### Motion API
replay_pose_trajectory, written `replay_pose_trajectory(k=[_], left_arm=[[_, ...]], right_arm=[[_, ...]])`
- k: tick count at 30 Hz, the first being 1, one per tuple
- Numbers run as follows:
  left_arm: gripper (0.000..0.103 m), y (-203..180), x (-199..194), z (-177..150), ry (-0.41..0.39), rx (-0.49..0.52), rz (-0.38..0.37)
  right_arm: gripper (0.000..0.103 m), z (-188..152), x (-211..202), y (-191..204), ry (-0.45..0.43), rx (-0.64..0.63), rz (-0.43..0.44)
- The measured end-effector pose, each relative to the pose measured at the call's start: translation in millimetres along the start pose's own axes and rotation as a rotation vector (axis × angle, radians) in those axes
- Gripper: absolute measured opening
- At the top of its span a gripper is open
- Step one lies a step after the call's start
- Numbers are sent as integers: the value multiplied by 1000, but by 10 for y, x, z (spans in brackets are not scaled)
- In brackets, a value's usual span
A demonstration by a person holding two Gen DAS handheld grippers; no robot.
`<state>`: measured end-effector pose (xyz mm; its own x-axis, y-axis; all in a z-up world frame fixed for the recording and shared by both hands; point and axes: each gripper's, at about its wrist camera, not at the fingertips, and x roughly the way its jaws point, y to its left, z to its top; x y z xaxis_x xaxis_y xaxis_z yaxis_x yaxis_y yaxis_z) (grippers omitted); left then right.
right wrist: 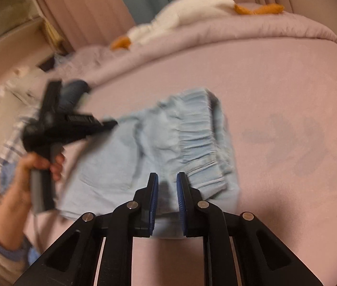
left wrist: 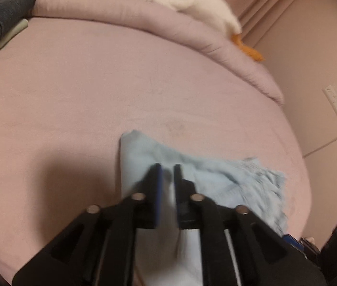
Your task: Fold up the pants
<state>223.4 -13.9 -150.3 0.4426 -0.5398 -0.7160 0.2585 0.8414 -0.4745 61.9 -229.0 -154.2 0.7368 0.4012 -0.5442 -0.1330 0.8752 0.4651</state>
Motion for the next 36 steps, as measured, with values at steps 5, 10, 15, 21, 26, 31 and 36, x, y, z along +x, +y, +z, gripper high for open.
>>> replay_pose_trajectory(k=[5,10,15,21,26,31,36], left_arm=[[17,-93,-204,-363,54,159,6],[14,-23,6,-448,130,238,57],[12,125,107,-404,121,199,44],[9,47,-8,-448,82,219,107],[8,-130,-282,-767,55,297,171],[17,-343,-388,-1048,57,320,120],[18,-483,-347,-1293,67,380,161]], right_arm=[[16,-112,183,498,76,-134,112],[16,-225,495,1182,105,-321,135],[16,-397,964,1290,255,-362,37],[16,-431,871,1190,250,-345,55],[16,-210,507,864,171,-233,105],[16,155,204,440,14,-185,-122],[16,212,200,82,8,-144,-298]])
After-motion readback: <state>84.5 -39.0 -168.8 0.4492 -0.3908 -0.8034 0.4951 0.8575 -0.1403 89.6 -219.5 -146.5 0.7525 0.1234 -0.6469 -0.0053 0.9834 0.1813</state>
